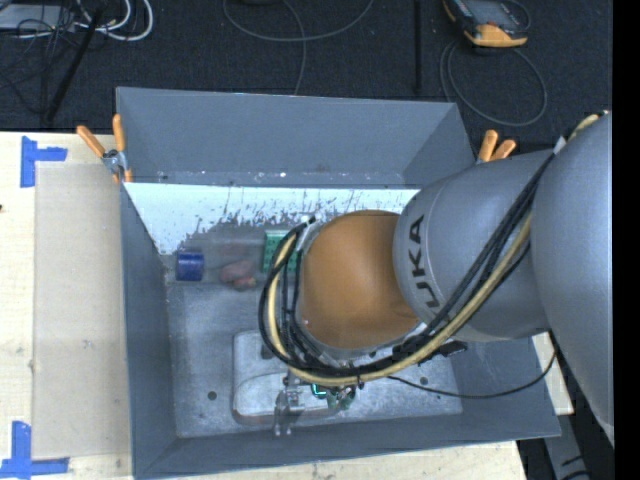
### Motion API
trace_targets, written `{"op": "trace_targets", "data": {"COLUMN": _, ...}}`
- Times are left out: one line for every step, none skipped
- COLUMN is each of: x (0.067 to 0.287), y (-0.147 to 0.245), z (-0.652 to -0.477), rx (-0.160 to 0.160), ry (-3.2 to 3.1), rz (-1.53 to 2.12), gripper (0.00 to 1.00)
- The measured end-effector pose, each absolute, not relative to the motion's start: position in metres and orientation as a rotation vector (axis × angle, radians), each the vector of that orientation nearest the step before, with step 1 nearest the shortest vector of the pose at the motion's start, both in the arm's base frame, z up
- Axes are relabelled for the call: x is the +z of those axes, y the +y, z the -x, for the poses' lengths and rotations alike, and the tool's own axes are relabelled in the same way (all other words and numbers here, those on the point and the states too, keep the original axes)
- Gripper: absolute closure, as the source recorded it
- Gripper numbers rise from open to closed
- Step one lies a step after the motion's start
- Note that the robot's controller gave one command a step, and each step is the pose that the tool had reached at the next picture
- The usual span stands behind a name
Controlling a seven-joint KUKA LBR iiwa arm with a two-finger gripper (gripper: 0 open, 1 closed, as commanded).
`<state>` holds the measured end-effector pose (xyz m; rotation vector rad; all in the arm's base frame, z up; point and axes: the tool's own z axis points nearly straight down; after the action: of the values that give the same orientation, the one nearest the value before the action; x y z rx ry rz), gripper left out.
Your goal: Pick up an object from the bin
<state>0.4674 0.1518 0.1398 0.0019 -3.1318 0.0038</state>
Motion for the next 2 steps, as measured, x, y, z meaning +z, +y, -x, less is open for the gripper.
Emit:
{"op": "trace_targets", "data": {"x": 0.1003, "y": 0.1522, "z": -0.4821, "rx": -0.015, "ry": -3.17, "rz": -0.128, "gripper": 0.0}}
{"op": "trace_targets", "data": {"x": 0.1017, "y": 0.1536, "z": -0.486, "rx": -0.023, "ry": -3.185, "rz": -0.121, "gripper": 1.0}}
